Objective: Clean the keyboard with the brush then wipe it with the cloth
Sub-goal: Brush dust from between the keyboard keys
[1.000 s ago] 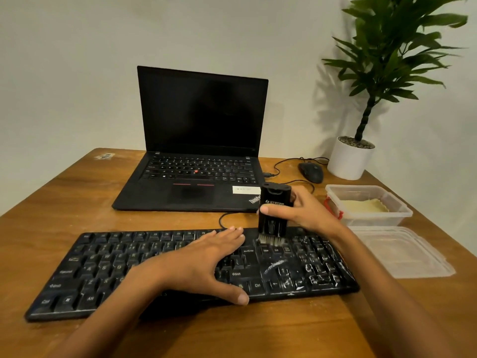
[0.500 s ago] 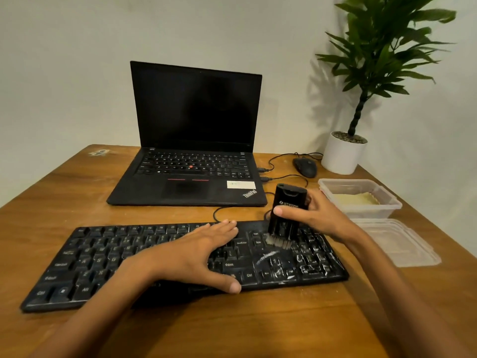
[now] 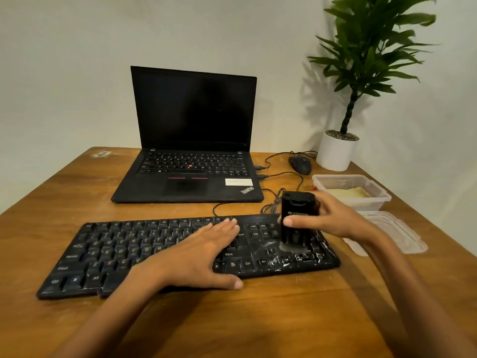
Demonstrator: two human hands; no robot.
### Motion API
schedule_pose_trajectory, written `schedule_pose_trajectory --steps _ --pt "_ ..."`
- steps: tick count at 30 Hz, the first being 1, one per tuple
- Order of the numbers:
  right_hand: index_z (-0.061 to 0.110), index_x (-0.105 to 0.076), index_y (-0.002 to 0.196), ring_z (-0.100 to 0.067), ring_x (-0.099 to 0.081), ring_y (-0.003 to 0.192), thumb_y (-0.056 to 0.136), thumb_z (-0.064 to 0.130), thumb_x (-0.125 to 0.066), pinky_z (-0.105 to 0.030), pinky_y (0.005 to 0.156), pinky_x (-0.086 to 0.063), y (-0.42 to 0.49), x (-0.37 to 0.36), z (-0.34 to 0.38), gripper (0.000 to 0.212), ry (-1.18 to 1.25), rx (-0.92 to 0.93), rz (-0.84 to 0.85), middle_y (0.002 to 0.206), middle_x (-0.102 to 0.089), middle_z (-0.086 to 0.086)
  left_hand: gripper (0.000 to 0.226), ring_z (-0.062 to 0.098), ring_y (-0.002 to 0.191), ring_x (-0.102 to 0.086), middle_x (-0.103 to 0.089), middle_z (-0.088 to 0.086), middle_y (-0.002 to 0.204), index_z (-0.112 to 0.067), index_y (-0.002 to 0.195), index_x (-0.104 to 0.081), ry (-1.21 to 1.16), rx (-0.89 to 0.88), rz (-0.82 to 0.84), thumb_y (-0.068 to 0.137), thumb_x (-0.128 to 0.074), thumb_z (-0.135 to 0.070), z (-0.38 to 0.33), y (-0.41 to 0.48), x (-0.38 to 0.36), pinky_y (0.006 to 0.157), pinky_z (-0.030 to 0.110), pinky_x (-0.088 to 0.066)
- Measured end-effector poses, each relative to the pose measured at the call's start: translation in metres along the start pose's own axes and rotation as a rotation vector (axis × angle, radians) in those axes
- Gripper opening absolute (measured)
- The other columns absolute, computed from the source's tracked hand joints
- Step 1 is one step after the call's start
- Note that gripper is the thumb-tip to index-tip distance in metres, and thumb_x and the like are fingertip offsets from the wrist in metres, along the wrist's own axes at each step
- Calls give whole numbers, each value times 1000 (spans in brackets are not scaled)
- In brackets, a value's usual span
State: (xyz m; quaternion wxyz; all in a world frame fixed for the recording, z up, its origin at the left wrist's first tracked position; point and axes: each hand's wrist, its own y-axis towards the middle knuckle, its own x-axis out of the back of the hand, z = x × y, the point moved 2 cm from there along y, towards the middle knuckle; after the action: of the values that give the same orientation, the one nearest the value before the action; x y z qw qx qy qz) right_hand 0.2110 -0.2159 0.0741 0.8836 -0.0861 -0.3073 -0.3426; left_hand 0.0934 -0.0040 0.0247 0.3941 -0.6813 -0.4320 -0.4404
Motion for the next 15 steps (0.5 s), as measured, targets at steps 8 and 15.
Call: schedule_pose_trajectory --steps 8,15 --pt "16 -62 106 -15 -64 98 68 44 -71 -37 88 -51 16 -31 6 49 12 62 27 104 -69 -1 99 -9 126 23 25 -21 139 -26 145 10 -51 -14 -17 78 -53 -64 1 -1 2 103 14 15" --pt "16 -63 100 -10 -65 90 69 43 -74 -30 80 -54 14 -13 13 43 1 79 -7 96 -70 2 99 -8 127 23 25 -20 141 -26 145 10 -44 -12 -13 78 -52 -63 1 0 2 104 15 14"
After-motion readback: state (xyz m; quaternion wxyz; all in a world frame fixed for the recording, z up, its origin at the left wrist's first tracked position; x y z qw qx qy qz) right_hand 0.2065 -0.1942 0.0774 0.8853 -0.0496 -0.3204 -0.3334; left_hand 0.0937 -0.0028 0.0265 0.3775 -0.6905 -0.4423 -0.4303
